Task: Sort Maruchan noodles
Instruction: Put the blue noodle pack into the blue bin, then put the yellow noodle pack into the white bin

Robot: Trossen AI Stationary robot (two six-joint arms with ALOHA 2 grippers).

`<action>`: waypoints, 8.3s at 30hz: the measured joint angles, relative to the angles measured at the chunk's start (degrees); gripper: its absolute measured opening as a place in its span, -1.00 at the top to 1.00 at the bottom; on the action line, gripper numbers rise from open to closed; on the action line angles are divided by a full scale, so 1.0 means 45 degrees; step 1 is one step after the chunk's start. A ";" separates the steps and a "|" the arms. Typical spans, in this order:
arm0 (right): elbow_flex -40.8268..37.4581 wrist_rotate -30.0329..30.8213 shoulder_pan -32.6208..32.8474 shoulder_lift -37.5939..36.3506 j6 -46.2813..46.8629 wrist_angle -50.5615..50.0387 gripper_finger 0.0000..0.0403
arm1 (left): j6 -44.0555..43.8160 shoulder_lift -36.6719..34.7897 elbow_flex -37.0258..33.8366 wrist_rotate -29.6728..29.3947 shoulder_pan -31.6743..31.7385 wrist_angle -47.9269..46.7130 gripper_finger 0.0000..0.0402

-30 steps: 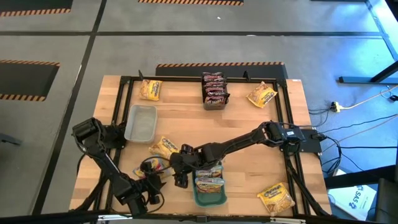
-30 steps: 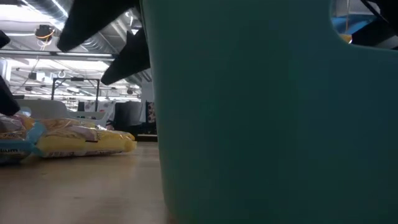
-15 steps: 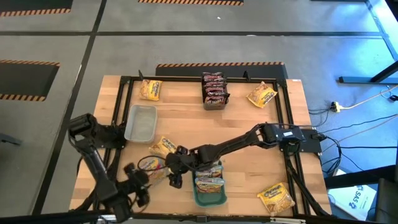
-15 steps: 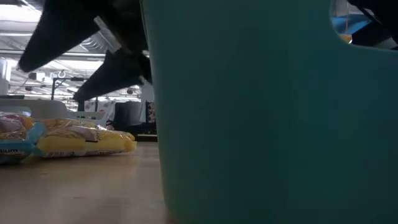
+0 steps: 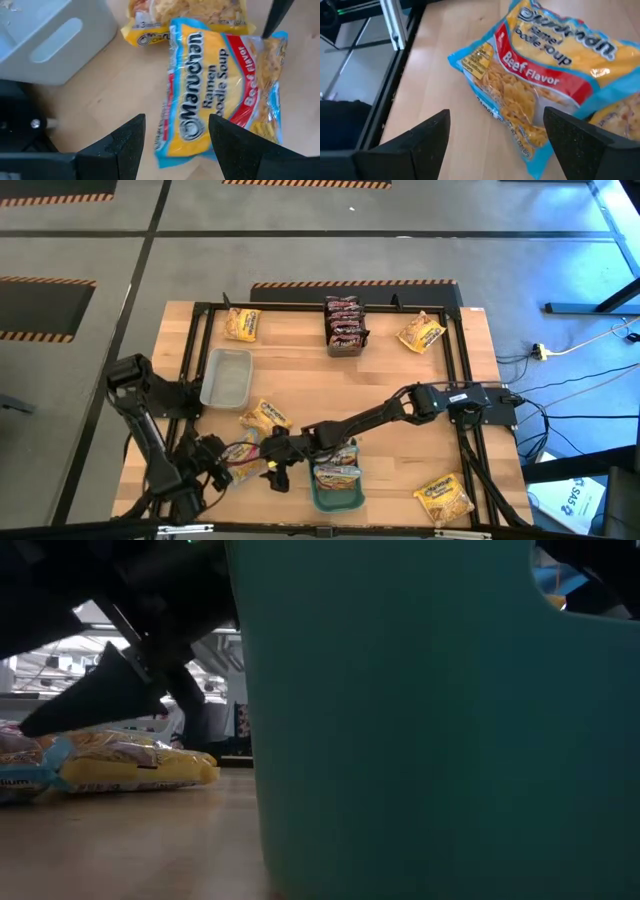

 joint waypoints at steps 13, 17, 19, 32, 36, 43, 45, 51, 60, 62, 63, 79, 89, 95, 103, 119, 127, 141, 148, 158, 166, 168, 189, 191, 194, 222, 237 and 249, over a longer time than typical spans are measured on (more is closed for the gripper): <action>0.0000 0.0270 0.0076 -0.0005 -0.1028 0.0071 -0.50 | 0.0290 -0.4198 -0.4467 0.0255 0.0513 0.4663 -0.06; 0.0000 0.0270 0.0076 -0.0005 -0.1207 0.0009 -0.50 | 0.0746 -0.4553 -0.4496 0.0307 0.0697 0.4828 -0.08; 0.0000 0.0270 0.0076 -0.0005 -0.1219 0.0014 -0.50 | 0.1045 -0.4564 -0.4500 0.0442 0.0832 0.5011 -0.12; 0.0000 0.0269 0.0066 -0.0010 -0.1224 -0.0012 -0.50 | 0.2771 -0.4538 -0.5435 0.1049 0.1739 0.7621 -0.36; 0.0000 0.0270 0.0068 -0.0010 -0.1224 -0.0030 -0.50 | 0.3190 -0.4542 -0.6289 0.0996 0.1744 0.9849 -0.35; 0.0000 0.0270 0.0066 -0.0010 -0.1224 -0.0035 -0.50 | 0.3567 -0.4547 -0.6910 0.0696 0.1742 1.1206 -0.26; 0.0000 0.0270 0.0066 -0.0010 -0.1224 -0.0035 -0.50 | 0.3814 -0.4547 -0.6950 0.0501 0.1739 1.1304 -0.18; 0.0010 0.0280 0.0066 -0.0034 -0.1224 -0.0031 -0.50 | 0.4569 -0.4547 -0.6959 0.0186 0.1739 1.1540 0.09; 0.0010 0.0323 0.0066 -0.0034 -0.1224 -0.0073 -0.50 | 0.5218 -0.4538 -0.6969 -0.0234 0.1734 1.1562 0.39; 0.0010 0.0323 0.0066 -0.0034 -0.1224 -0.0140 -0.50 | 0.5253 -0.4538 -0.6969 -0.0254 0.1734 1.1582 0.44; 0.0010 0.0323 0.0066 -0.0034 -0.1224 -0.0193 -0.50 | 0.5271 -0.4538 -0.6969 -0.0282 0.1735 1.1601 0.46; 0.0015 -0.0001 0.0086 -0.0564 -0.1000 -0.0973 -0.50 | 0.5969 -0.4523 -0.6978 -0.0412 0.1739 1.1679 0.98; 0.0015 0.0893 0.0644 -0.1581 -0.1987 -0.2993 -0.50 | 0.6797 -0.4518 -0.6451 -0.0491 0.1729 1.1560 0.99; 0.0015 0.1063 0.1099 -0.1873 -0.2631 -0.4539 -0.50 | 0.7840 -0.4518 -0.5356 -0.1026 0.1731 1.0941 1.00; 0.0015 0.1404 0.1436 -0.2509 -0.2480 -0.6143 -0.50 | 0.9150 -0.4518 -0.3723 -0.1797 0.1739 0.9257 1.00; 0.0010 0.3140 0.2124 -0.3550 -0.2121 -0.8223 -0.50 | 1.1520 -0.4104 -0.2612 -0.2777 0.2156 0.9360 1.00; 0.0008 0.4454 0.2883 -0.4459 -0.2006 -0.8910 -0.50 | 1.3628 -0.2957 -0.0757 -0.2772 0.2820 0.9323 1.00; -0.7381 0.5730 0.4069 -0.9171 0.0315 -0.4768 -0.50 | 1.6756 -0.0294 0.3108 -0.2046 0.4208 0.8721 1.00; -1.2028 0.6044 0.4525 -1.2127 0.1813 -0.1598 -0.50 | 1.7879 0.0793 0.4615 -0.1578 0.5021 0.8402 1.00; -1.6667 0.6111 0.4831 -1.4808 0.2566 0.2345 -0.50 | 1.9841 0.1745 0.6091 -0.1290 0.6146 0.8361 1.00; -1.7204 0.5269 0.4831 -1.4853 0.2911 0.2583 -0.50 | 2.1629 0.3156 0.8322 -0.1281 0.6611 0.8196 1.00; -1.7223 0.5149 0.4955 -1.4853 0.3043 0.2559 -0.50 | 2.1832 0.3667 0.9080 -0.1339 0.6602 0.7896 1.00; -1.7228 0.6300 0.5904 -1.4780 0.3526 0.1812 -0.50 | 2.3295 0.7386 1.2693 -0.1139 0.5953 0.3305 1.00; -1.7228 0.6454 0.5904 -1.4780 0.3673 0.1784 -0.50 | 2.3295 0.7573 1.2693 -0.0849 0.6026 0.3337 1.00; -1.7228 0.6732 0.5904 -1.4780 0.3798 0.1795 -0.50 | 2.3299 0.7737 1.2693 -0.0179 0.6118 0.3443 1.00; -1.7228 0.6944 0.5904 -1.4780 0.3792 0.1801 -0.50 | 2.1579 0.6731 1.2669 0.2526 0.6563 0.4441 0.18; -1.7228 0.6171 0.4411 -1.4780 0.3678 0.1930 -0.51 | 1.8854 0.4347 1.0474 -0.1576 0.5515 0.2318 0.18; -1.7228 0.4890 0.1071 -1.4785 0.1479 0.3084 -0.50 | 1.6850 -0.0884 0.1439 -0.1857 0.6265 0.8012 0.18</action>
